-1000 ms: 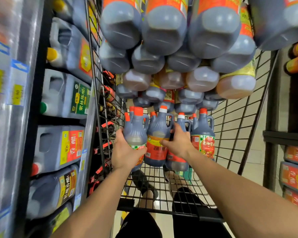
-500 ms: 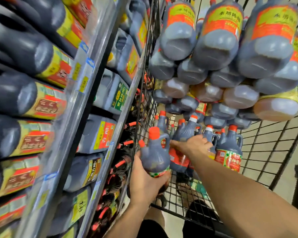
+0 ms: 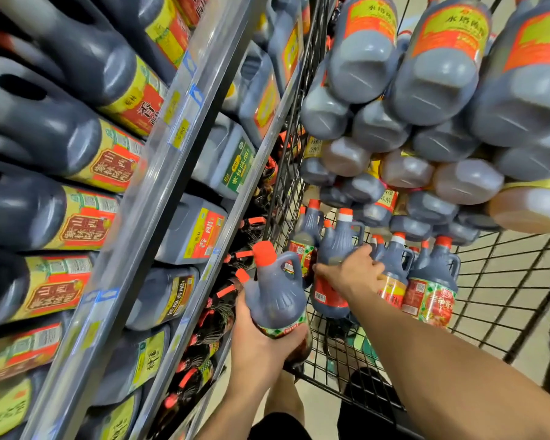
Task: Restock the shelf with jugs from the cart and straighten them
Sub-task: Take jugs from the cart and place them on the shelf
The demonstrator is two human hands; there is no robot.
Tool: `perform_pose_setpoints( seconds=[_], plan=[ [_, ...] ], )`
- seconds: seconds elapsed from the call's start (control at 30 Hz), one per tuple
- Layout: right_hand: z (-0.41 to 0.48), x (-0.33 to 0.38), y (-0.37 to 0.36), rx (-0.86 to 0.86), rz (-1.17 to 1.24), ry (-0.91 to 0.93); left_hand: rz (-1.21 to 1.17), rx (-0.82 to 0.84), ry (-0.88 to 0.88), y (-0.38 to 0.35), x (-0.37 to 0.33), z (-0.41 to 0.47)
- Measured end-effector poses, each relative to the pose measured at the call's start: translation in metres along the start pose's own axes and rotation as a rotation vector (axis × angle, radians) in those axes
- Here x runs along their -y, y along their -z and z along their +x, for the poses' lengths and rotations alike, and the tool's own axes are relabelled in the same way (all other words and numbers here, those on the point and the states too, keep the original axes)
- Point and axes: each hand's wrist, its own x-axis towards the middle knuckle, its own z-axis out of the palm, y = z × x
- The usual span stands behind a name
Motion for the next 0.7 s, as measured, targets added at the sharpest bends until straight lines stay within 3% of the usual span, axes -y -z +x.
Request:
perform_pose_setpoints(
  seconds=[0.13, 0.23, 0.5, 0.7],
  plan=[
    [-0.01, -0.007, -0.004, 0.085, 0.295, 0.199, -0.012, -0.006, 0.004, 0.002, 0.0, -0.001],
    [-0.018, -0.012, -0.002, 0.073, 0.384, 0.319, -0.024, -0.006, -0.006, 0.003, -0.002, 0.001],
    [-0.036, -0.001, 0.038, -0.034, 0.491, 0.52, -0.091, -0.044, 0.002, 0.009, -0.019, 0.0],
    [-0.073, 0.026, 0.093, -0.151, 0.518, 0.669, -0.124, -0.061, -0.168, 0.021, -0.063, -0.007]
  ],
)
